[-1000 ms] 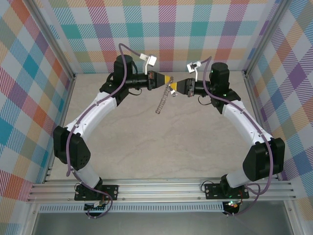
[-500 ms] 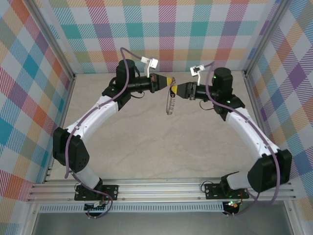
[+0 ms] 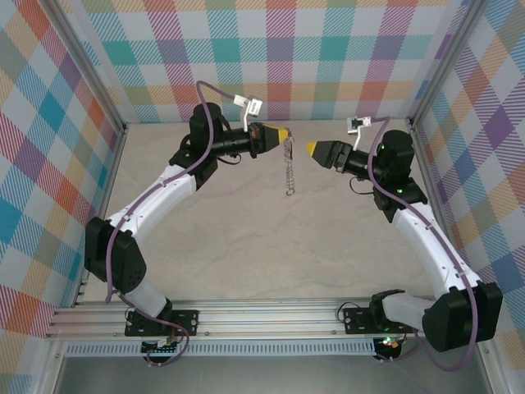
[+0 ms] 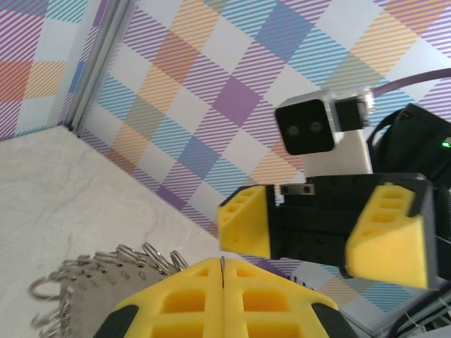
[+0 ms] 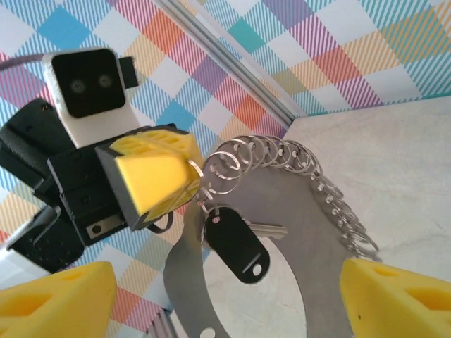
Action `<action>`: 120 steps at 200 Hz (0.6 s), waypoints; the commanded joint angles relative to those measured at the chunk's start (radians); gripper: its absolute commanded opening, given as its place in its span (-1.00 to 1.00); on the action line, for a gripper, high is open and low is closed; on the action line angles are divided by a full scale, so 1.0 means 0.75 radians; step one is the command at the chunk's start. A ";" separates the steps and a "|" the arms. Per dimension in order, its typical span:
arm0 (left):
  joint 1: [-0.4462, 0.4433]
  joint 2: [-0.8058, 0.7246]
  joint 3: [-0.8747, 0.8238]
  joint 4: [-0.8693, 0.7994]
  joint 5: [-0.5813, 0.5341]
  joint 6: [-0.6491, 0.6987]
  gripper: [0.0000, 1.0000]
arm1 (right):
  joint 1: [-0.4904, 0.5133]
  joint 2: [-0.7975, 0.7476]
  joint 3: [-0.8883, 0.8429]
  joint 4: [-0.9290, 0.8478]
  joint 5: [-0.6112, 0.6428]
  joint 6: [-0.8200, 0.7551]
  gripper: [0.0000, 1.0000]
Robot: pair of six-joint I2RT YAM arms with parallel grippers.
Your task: Put the keys on the keyring
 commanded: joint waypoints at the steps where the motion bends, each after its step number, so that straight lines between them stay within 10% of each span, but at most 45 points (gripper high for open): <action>1: -0.006 -0.075 -0.021 0.149 0.062 -0.001 -1.00 | -0.003 0.027 -0.039 0.238 0.023 0.178 0.58; 63: -0.006 -0.065 -0.032 0.192 0.073 -0.014 -1.00 | 0.005 0.128 -0.026 0.437 -0.013 0.344 -0.17; 120: -0.006 -0.044 -0.025 0.211 0.066 -0.032 -1.00 | 0.105 0.192 0.047 0.413 -0.025 0.303 -0.38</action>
